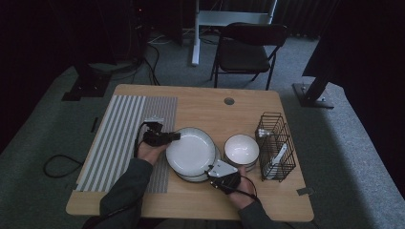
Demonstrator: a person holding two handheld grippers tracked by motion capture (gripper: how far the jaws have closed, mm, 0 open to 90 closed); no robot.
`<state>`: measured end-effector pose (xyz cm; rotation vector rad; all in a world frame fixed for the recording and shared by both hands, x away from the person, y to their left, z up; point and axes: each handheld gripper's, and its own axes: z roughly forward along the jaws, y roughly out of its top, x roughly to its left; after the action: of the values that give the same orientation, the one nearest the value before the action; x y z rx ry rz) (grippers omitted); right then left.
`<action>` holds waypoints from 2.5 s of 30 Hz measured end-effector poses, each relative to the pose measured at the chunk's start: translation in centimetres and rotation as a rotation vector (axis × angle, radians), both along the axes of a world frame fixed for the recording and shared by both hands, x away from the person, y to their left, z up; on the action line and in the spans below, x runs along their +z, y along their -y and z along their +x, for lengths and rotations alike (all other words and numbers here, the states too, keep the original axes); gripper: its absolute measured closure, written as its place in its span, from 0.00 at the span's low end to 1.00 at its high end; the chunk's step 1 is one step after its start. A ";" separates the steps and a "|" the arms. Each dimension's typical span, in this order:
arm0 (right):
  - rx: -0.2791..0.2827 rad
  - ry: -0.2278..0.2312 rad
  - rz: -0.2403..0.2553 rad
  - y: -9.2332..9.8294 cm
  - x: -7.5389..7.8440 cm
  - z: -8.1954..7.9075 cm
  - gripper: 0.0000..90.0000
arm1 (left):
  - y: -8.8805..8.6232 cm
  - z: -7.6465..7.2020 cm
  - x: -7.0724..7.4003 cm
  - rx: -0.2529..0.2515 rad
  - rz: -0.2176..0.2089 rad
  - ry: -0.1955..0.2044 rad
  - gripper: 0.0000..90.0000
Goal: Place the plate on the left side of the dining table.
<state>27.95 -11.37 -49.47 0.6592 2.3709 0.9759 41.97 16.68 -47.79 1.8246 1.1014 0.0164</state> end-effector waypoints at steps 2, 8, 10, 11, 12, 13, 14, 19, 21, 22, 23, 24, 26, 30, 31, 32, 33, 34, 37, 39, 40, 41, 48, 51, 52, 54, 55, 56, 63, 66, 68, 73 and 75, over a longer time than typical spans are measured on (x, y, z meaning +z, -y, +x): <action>-0.002 0.001 0.001 0.0 0.0 0.0 0.80 | 0.2 -0.3 0.4 0.000 0.035 0.026 0.94; -0.004 0.008 -0.002 -0.1 -0.1 -0.1 0.79 | 0.0 -0.3 0.4 0.007 -0.002 0.017 0.94; -0.004 0.018 -0.003 -0.1 -0.1 -0.1 0.79 | -0.1 -0.4 0.2 0.023 -0.016 0.016 0.94; -0.005 0.020 -0.001 -0.1 -0.1 -0.2 0.79 | -0.3 -0.4 0.2 0.033 -0.020 0.014 0.94; -0.005 0.023 -0.001 -0.1 -0.1 -0.2 0.79 | -0.4 -0.4 0.2 0.042 -0.025 0.016 0.94; -0.006 0.026 -0.001 -0.1 -0.1 -0.2 0.79 | -0.5 -0.4 0.3 0.047 -0.028 0.016 0.94; -0.005 0.031 0.000 0.0 -0.1 -0.3 0.79 | -0.7 -0.4 0.4 0.053 -0.028 0.022 0.94; -0.018 0.046 0.018 0.2 0.1 -0.4 0.79 | -1.4 -0.7 0.9 0.088 -0.037 0.041 0.93; -0.023 0.052 0.026 0.3 0.2 -0.5 0.79 | -1.7 -0.9 1.0 0.106 -0.043 0.044 0.93; -0.023 0.055 0.029 0.3 0.3 -0.5 0.79 | -2.0 -0.9 1.0 0.111 -0.050 0.043 0.93; -0.024 0.058 0.030 0.3 0.3 -0.5 0.79 | -2.2 -0.9 1.0 0.118 -0.063 0.039 0.93; -0.025 0.060 0.030 0.3 0.3 -0.5 0.79 | -2.4 -0.9 1.0 0.125 -0.078 0.036 0.93; -0.026 0.062 0.031 0.3 0.3 -0.6 0.79 | -2.9 -1.0 1.1 0.139 -0.113 0.033 0.93; -0.028 0.062 0.032 0.3 0.3 -0.6 0.79 | -3.8 -1.1 1.8 0.169 -0.134 0.050 0.93; -0.027 0.062 0.033 0.3 0.3 -0.6 0.79 | -4.0 -1.2 2.0 0.175 -0.134 0.055 0.93; -0.028 0.063 0.033 0.3 0.3 -0.6 0.79 | -4.3 -1.2 2.2 0.181 -0.136 0.062 0.93; -0.028 0.062 0.034 0.3 0.3 -0.6 0.79 | -4.5 -1.3 2.4 0.187 -0.141 0.065 0.92; -0.027 0.062 0.034 0.3 0.2 -0.6 0.79 | -4.8 -1.3 2.5 0.193 -0.144 0.069 0.92; -0.025 0.063 0.038 0.3 0.2 -0.7 0.79 | -5.7 -1.4 2.9 0.210 -0.158 0.076 0.92; -0.025 0.064 0.038 0.3 0.2 -0.7 0.79 | -6.0 -1.5 3.0 0.217 -0.163 0.077 0.92; -0.025 0.064 0.038 0.3 0.2 -0.7 0.79 | -6.4 -1.6 3.1 0.229 -0.168 0.080 0.92; -0.024 0.064 0.039 0.3 0.2 -0.7 0.79 | -7.0 -1.7 3.3 0.249 -0.175 0.084 0.92; -0.021 0.065 0.036 0.1 0.1 -0.8 0.79 | -9.1 -1.7 3.6 0.301 -0.196 0.092 0.92; -0.021 0.066 0.037 0.2 0.1 -0.8 0.79 | -9.8 -1.6 3.7 0.316 -0.206 0.093 0.92; -0.020 0.067 0.037 0.2 0.1 -0.8 0.79 | -10.4 -1.6 3.7 0.328 -0.214 0.095 0.92; -0.022 0.066 0.037 0.2 0.1 -0.9 0.78 | -11.0 -1.5 3.7 0.339 -0.222 0.092 0.92; -0.023 0.066 0.039 0.2 0.1 -0.9 0.78 | -11.3 -1.5 3.6 0.346 -0.227 0.092 0.92; -0.023 0.067 0.041 0.2 0.1 -1.0 0.78 | -11.7 -1.5 3.6 0.356 -0.232 0.094 0.92; -0.020 0.071 0.041 0.3 0.0 -1.2 0.78 | -13.9 -1.6 2.5 0.413 -0.242 0.084 0.92; -0.023 0.070 0.043 0.4 -0.1 -1.2 0.78 | -14.9 -1.7 1.9 0.440 -0.254 0.079 0.92; -0.022 0.070 0.044 0.4 -0.1 -1.2 0.78 | -15.4 -1.8 1.5 0.451 -0.257 0.079 0.92; -0.020 0.068 0.042 0.3 -0.2 -1.2 0.78 | -16.8 -1.9 0.5 0.480 -0.263 0.073 0.92; -0.019 0.066 0.042 0.3 -0.2 -1.2 0.78 | -17.2 -1.9 0.2 0.493 -0.263 0.069 0.92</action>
<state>26.76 -11.64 -49.67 0.6541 2.2880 1.0257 40.08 33.84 -47.61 1.2803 1.4075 0.2129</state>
